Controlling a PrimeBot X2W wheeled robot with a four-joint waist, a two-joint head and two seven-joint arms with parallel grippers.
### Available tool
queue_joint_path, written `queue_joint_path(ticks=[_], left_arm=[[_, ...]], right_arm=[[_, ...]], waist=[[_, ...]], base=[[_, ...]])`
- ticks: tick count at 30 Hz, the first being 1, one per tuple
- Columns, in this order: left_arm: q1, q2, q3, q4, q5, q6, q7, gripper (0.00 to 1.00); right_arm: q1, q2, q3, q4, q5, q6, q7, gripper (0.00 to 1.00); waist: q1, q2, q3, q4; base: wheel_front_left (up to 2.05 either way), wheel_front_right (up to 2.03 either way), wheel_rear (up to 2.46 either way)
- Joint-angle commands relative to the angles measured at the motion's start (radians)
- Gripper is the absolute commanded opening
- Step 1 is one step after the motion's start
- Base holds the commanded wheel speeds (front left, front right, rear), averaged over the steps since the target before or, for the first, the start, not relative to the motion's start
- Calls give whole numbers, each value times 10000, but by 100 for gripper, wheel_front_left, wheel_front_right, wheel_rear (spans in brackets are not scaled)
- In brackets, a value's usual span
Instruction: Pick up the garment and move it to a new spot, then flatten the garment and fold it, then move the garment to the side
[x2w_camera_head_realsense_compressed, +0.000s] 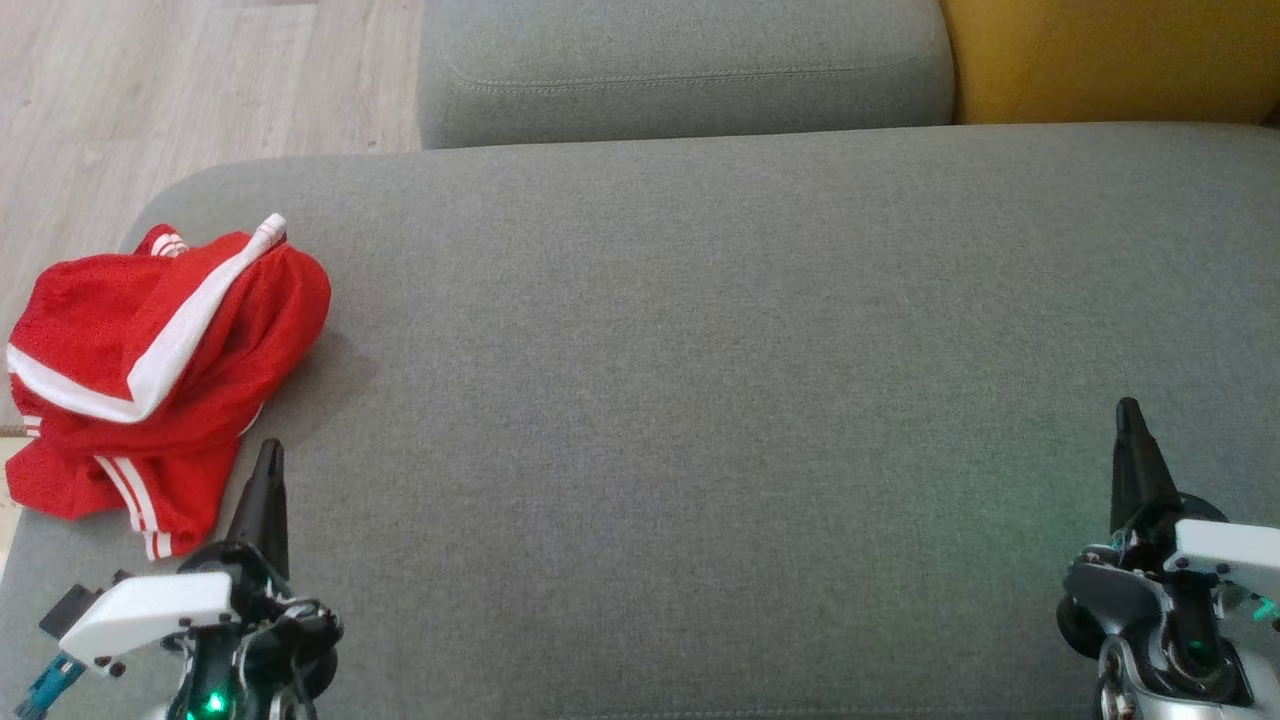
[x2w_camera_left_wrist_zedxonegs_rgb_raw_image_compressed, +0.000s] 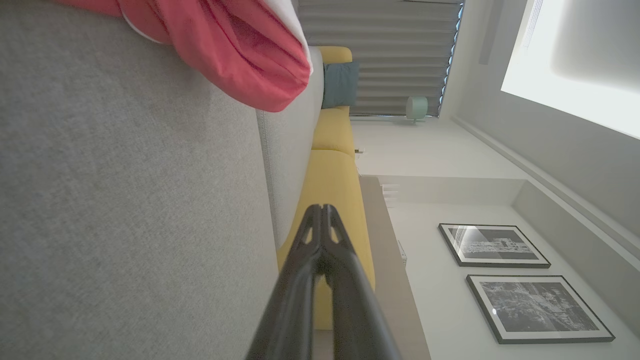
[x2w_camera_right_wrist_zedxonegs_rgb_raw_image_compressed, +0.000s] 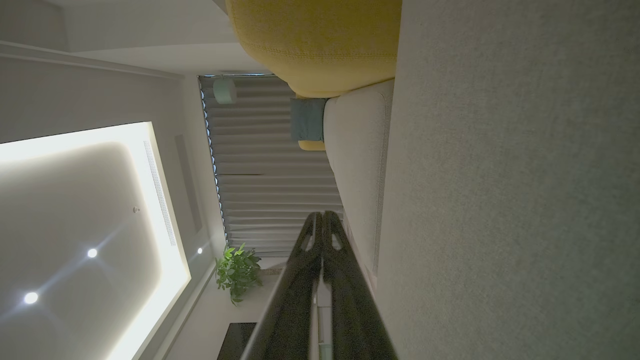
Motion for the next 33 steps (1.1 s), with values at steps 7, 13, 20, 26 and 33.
queue_joint_path(ticks=[7,13,20,26,33], left_arm=[[-568,198,346,-385,-46,-71,75,0],[-568,198,346,-385,-46,-71,75,0],[-568,198,346,-385,-46,-71,75,0],[-568,198,346,-385,-46,-71,75,0],[-568,198,346,-385,-46,-71,75,0]], right_arm=[[-177,-73,210,-380,72,-9,25,0],[-177,-73,210,-380,72,-9,25,0],[-177,-73,210,-380,72,-9,25,0],[-177,-73,210,-380,72,-9,25,0],[-177,-73,210,-380,72,-9,25,0]], waist=[[0,0,0,0],[0,0,0,0],[0,0,0,0],[0,0,0,0],[0,0,0,0]], base=[[0,0,0],[0,0,0],[0,0,0],[0,0,0],[0,0,0]])
